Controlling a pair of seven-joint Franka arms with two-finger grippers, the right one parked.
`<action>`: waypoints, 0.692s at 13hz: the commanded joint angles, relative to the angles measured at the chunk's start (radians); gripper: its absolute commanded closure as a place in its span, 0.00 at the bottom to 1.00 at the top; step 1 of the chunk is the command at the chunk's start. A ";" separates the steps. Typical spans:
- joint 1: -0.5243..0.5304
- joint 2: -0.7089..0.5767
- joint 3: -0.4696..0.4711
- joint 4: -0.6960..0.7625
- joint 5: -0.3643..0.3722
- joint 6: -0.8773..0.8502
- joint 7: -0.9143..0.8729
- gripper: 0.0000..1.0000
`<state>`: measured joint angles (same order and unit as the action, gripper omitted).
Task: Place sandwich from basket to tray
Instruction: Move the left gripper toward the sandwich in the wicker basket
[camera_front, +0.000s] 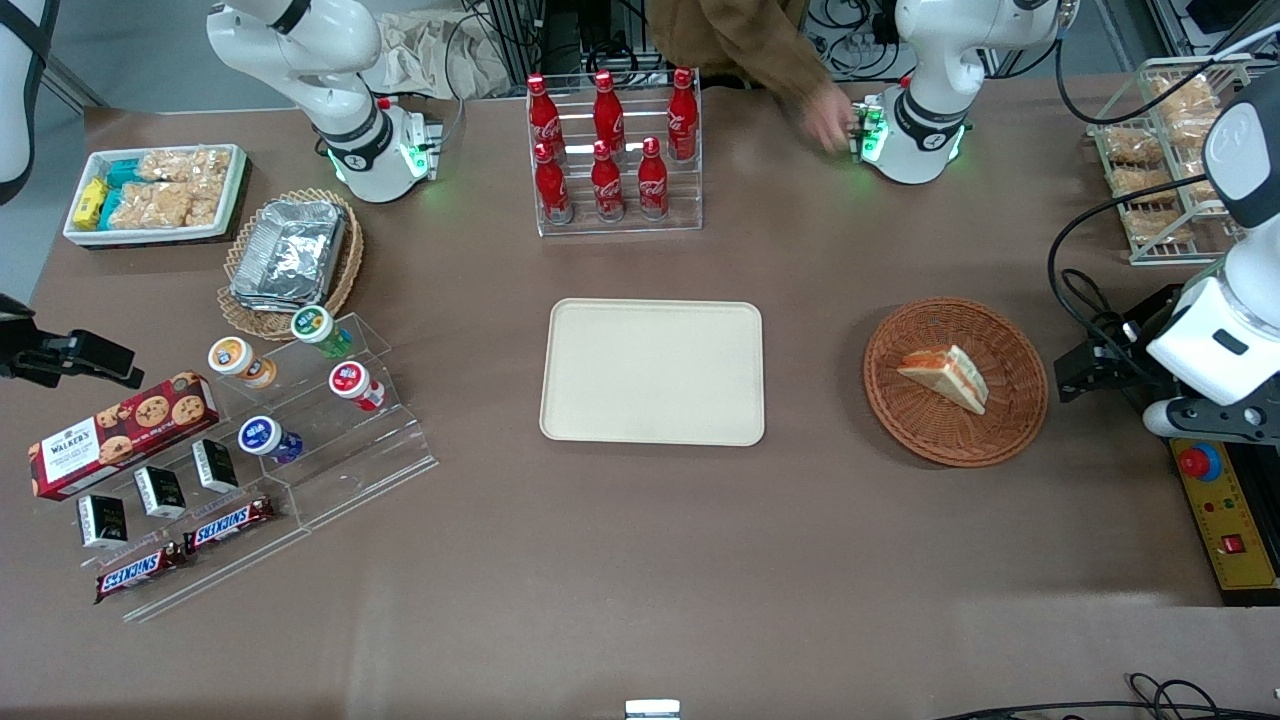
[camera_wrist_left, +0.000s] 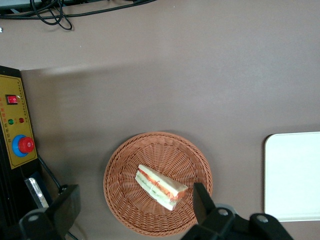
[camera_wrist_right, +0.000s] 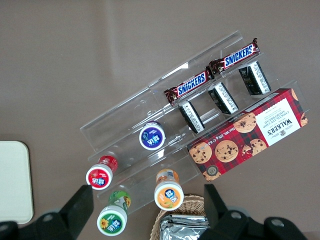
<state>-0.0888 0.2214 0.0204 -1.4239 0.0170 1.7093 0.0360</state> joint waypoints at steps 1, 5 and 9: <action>-0.008 -0.005 0.006 0.019 0.020 -0.026 -0.016 0.00; -0.005 -0.028 0.006 -0.010 0.021 -0.149 -0.011 0.00; -0.002 -0.303 0.026 -0.488 0.004 0.097 -0.091 0.00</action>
<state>-0.0880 0.1251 0.0290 -1.5950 0.0196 1.6457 0.0108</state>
